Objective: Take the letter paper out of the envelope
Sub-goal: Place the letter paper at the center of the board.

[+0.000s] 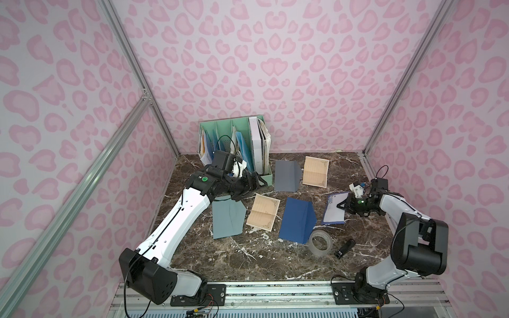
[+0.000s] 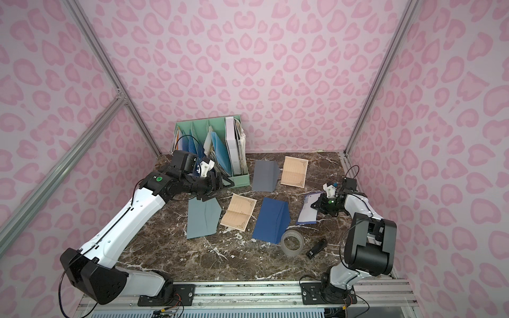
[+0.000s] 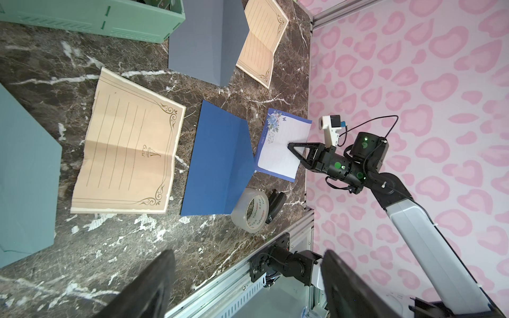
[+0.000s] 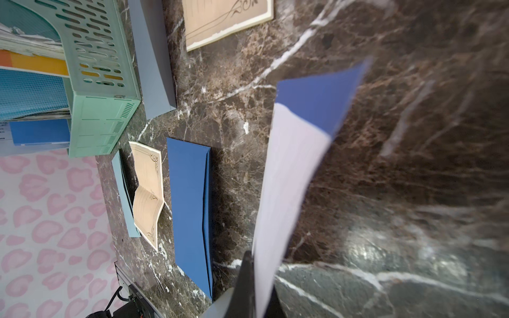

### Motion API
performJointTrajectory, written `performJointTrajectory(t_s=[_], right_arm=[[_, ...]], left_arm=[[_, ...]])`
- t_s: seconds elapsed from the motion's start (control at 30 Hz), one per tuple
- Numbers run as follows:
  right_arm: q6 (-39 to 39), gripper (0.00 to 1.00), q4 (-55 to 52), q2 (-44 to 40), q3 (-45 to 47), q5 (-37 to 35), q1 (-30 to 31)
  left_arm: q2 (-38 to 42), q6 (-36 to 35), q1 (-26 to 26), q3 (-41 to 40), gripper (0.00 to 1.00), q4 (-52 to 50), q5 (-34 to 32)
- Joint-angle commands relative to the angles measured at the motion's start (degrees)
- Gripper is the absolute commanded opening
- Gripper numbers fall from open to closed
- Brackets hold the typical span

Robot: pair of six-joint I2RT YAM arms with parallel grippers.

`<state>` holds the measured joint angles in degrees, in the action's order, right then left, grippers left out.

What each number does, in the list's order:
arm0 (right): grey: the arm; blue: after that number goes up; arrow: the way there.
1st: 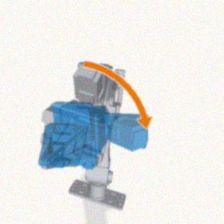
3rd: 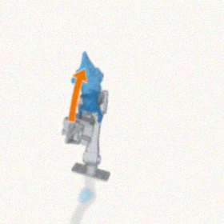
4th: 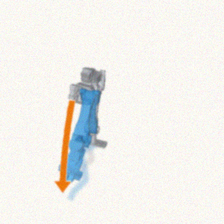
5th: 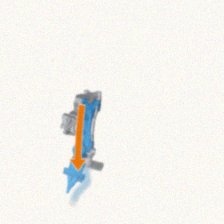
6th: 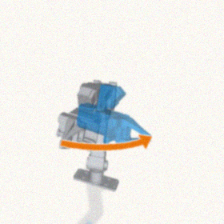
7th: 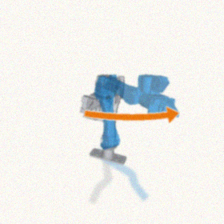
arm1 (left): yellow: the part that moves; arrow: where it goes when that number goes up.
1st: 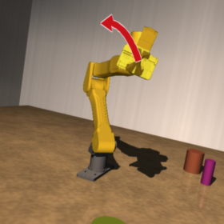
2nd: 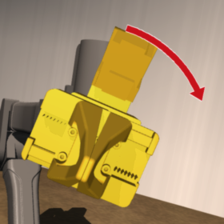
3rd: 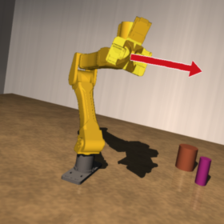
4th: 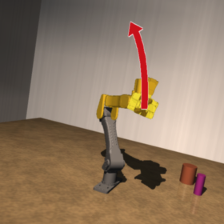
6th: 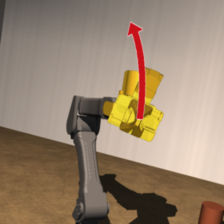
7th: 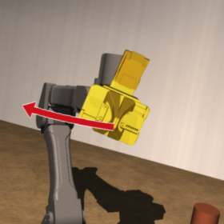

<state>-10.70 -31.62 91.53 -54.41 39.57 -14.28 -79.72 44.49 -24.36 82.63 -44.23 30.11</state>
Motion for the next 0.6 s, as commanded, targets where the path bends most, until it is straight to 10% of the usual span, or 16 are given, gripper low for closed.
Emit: performJointTrajectory(t_s=[0.0, 0.57], right_arm=[[1.6, 0.15, -2.5, 1.9, -0.8, -2.2, -0.8], [0.1, 0.44, -1.9, 7.8, -5.3, -15.1, -1.1]], left_arm=[[0.4, -1.3, 0.0, 0.3, 0.84, -1.7, -0.7], [2.3, 0.7, 0.0, -1.7, 0.83, -0.8, -0.3]])
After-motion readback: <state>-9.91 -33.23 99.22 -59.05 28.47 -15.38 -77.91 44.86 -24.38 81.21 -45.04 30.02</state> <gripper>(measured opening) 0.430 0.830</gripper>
